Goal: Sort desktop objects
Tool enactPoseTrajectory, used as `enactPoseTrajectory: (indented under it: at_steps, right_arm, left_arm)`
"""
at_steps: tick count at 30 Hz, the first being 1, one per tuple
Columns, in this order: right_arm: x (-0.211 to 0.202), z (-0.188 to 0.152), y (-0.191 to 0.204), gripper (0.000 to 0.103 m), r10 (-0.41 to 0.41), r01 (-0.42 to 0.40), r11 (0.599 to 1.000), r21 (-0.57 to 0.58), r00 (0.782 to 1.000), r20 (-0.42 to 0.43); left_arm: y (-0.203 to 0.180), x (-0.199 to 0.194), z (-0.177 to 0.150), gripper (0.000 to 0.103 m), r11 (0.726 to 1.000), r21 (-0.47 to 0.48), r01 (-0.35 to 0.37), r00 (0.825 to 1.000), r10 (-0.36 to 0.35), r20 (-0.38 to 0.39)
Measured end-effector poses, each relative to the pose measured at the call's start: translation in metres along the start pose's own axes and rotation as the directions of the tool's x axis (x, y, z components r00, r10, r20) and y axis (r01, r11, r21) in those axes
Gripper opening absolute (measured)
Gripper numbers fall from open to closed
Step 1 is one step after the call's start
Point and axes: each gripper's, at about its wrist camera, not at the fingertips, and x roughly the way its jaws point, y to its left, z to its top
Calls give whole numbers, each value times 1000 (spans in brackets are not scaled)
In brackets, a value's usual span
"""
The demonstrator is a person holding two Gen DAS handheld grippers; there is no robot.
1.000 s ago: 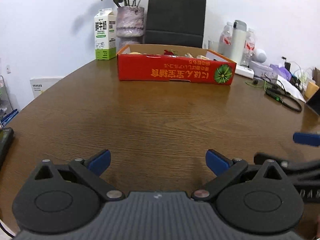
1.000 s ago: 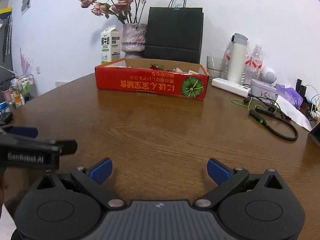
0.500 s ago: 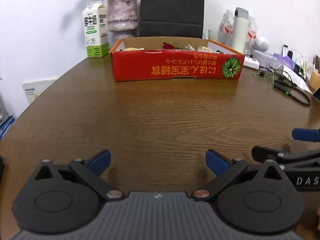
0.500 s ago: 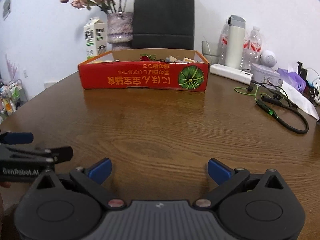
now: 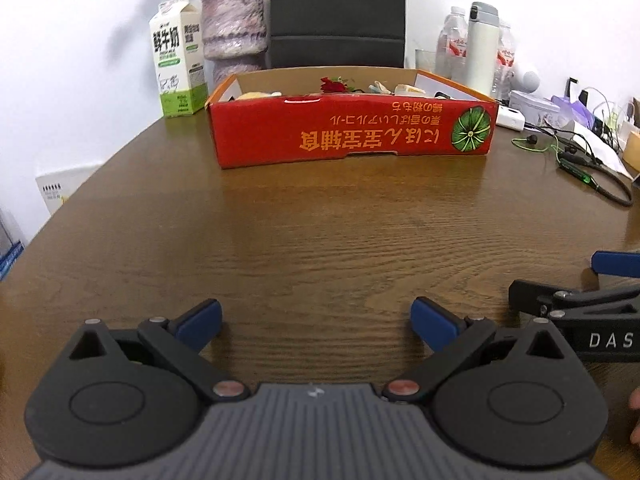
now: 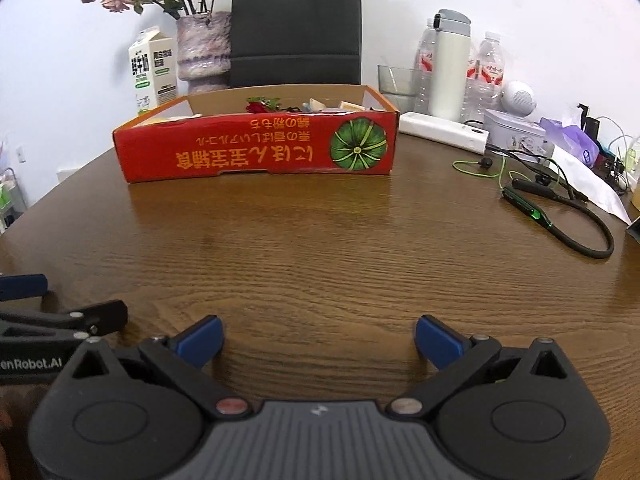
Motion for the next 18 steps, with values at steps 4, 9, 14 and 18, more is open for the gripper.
enactPoseTrajectory:
  at_steps: [4, 9, 14, 18]
  right_arm:
    - [1, 0, -1, 103, 0, 0, 1000, 0, 1000, 0]
    - [1, 0, 0, 103, -5, 5, 1000, 3, 1000, 1]
    - [3, 2, 0, 103, -9, 9, 1000, 5, 1000, -1]
    - [3, 3, 0, 103, -5, 5, 1000, 5, 1000, 0]
  left_arm:
    - [7, 4, 1, 103, 999, -14, 48, 999, -49, -9]
    - [6, 4, 2, 103, 999, -6, 49, 999, -49, -10]
    - [6, 4, 2, 103, 999, -7, 49, 999, -49, -10]
    - [6, 4, 2, 103, 999, -8, 50, 999, -50, -9]
